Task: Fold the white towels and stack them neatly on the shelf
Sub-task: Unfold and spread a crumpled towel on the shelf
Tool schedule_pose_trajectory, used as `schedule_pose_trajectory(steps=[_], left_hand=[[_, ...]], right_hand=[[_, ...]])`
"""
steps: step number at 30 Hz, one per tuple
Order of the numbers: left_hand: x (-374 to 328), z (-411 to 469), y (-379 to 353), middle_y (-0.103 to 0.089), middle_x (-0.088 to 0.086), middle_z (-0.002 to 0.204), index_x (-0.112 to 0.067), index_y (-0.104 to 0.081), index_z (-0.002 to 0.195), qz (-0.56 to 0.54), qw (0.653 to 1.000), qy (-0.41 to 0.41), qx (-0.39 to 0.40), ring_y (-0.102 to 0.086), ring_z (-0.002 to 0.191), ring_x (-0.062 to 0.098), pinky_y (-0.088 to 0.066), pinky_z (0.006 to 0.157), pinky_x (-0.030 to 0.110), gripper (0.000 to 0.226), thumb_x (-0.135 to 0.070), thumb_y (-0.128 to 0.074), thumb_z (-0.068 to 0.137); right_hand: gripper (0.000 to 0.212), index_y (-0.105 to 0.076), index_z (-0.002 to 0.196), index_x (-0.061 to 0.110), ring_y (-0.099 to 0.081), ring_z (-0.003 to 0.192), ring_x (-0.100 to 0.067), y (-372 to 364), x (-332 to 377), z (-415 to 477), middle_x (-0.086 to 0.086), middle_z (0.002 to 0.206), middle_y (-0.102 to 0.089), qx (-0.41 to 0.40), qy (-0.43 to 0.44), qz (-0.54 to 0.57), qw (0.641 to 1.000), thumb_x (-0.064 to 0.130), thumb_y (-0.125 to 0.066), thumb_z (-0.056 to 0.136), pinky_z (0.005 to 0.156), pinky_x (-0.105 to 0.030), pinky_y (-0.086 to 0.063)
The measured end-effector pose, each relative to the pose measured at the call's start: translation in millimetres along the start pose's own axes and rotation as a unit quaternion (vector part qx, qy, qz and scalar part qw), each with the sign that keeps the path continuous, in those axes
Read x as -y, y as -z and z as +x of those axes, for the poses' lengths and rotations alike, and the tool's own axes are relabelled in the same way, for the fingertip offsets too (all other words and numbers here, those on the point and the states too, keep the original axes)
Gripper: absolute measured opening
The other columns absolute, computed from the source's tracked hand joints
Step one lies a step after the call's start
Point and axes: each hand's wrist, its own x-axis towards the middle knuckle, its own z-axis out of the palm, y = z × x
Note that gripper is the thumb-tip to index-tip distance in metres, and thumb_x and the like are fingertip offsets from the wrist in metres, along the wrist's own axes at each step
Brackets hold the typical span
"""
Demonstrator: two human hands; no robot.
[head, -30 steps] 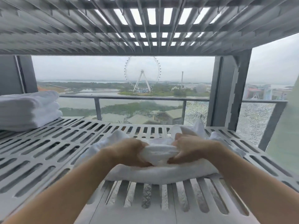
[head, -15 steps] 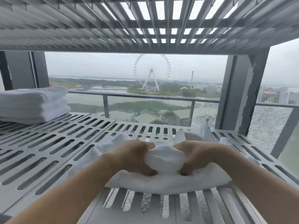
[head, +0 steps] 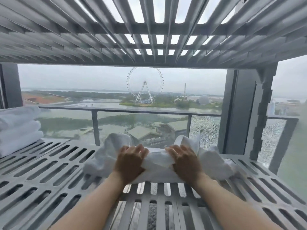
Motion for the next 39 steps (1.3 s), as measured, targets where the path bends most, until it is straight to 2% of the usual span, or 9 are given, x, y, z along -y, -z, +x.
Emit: schedule_pose_trajectory(steps=[4,9,13,15,20,26,29,32,39], left_hand=[[7,7,-1,-0.063,0.005,0.085,-0.015,-0.065,0.087,-0.037,0.999,0.036,0.006,-0.064,0.058,0.024,-0.051,0.062,0.039,0.055,-0.033,-0.083,0.038],[16,-2,35,-0.063,0.0,0.066,-0.014,-0.061,0.076,-0.006,0.998,-0.045,-0.041,-0.06,0.052,0.021,-0.051,0.061,0.037,0.046,-0.021,-0.083,0.036],[12,-24,74,-0.065,-0.002,0.067,-0.016,-0.063,0.075,0.039,0.995,-0.071,-0.052,-0.063,0.056,0.02,-0.05,0.066,0.039,0.039,-0.018,-0.081,0.04],[6,-41,87,-0.065,-0.003,0.069,-0.018,-0.062,0.078,0.04,0.997,-0.066,-0.019,-0.064,0.058,0.02,-0.05,0.07,0.039,0.036,-0.022,-0.079,0.047],[-19,-90,102,-0.059,-0.005,0.106,-0.026,-0.05,0.106,0.046,0.984,0.017,0.169,-0.06,0.096,0.021,-0.033,0.093,0.036,0.023,-0.033,-0.05,0.084],[-24,-124,136,-0.06,-0.005,0.105,-0.026,-0.051,0.102,0.027,0.986,0.059,0.155,-0.06,0.095,0.024,-0.036,0.087,0.033,0.028,-0.047,-0.05,0.084],[-21,-141,153,-0.062,-0.004,0.103,-0.025,-0.052,0.102,0.015,0.987,0.066,0.143,-0.061,0.095,0.026,-0.039,0.087,0.035,0.039,-0.058,-0.051,0.083],[-20,-160,167,-0.06,-0.006,0.109,-0.027,-0.051,0.107,0.028,0.981,0.072,0.176,-0.059,0.1,0.024,-0.037,0.092,0.035,0.047,-0.067,-0.045,0.082],[-21,-202,196,-0.054,-0.002,0.115,-0.03,-0.049,0.11,-0.044,0.969,0.132,0.204,-0.056,0.104,0.025,-0.039,0.085,0.037,0.023,-0.026,-0.044,0.088]], right_hand=[[0.048,-0.067,0.101,0.013,-0.066,0.087,-0.028,4,-9,2,-0.005,0.093,-0.068,-0.047,-0.006,-0.046,0.998,-0.002,-0.072,0.056,0.071,-0.039,-0.056],[0.031,-0.063,0.084,0.011,-0.062,0.063,-0.024,39,-13,-19,-0.004,0.068,-0.063,-0.039,-0.044,-0.053,0.997,0.007,-0.073,0.055,0.052,-0.032,-0.051],[0.023,-0.064,0.083,0.011,-0.061,0.068,-0.025,67,-4,-44,-0.003,0.07,-0.064,-0.032,-0.026,-0.068,0.997,0.019,-0.068,0.062,0.066,-0.036,-0.051],[0.025,-0.066,0.08,0.013,-0.061,0.064,-0.024,78,3,-60,-0.002,0.065,-0.065,-0.035,-0.022,-0.087,0.995,0.024,-0.071,0.059,0.065,-0.035,-0.049],[0.032,-0.07,0.065,0.017,-0.059,0.057,-0.02,92,27,-106,0.003,0.05,-0.059,-0.026,0.013,-0.136,0.99,0.035,-0.081,0.042,0.06,-0.027,-0.046],[0.026,-0.068,0.054,0.016,-0.064,0.074,-0.021,123,44,-137,0.004,0.068,-0.066,-0.008,0.066,-0.154,0.986,0.039,-0.08,0.05,0.075,-0.037,-0.05],[0.03,-0.067,0.075,0.012,-0.062,0.076,-0.023,129,57,-149,-0.003,0.079,-0.065,0.077,0.076,-0.081,0.991,0.039,-0.056,0.082,0.077,-0.031,-0.044],[0.039,-0.062,0.093,0.011,-0.061,0.086,-0.025,134,72,-164,-0.004,0.094,-0.061,0.116,0.028,-0.026,0.992,0.046,-0.043,0.089,0.067,-0.028,-0.038],[0.024,-0.045,0.09,0.025,-0.058,0.087,-0.023,155,106,-193,-0.002,0.1,-0.061,0.129,-0.037,0.045,0.99,0.044,-0.055,0.08,0.073,-0.03,-0.043]])
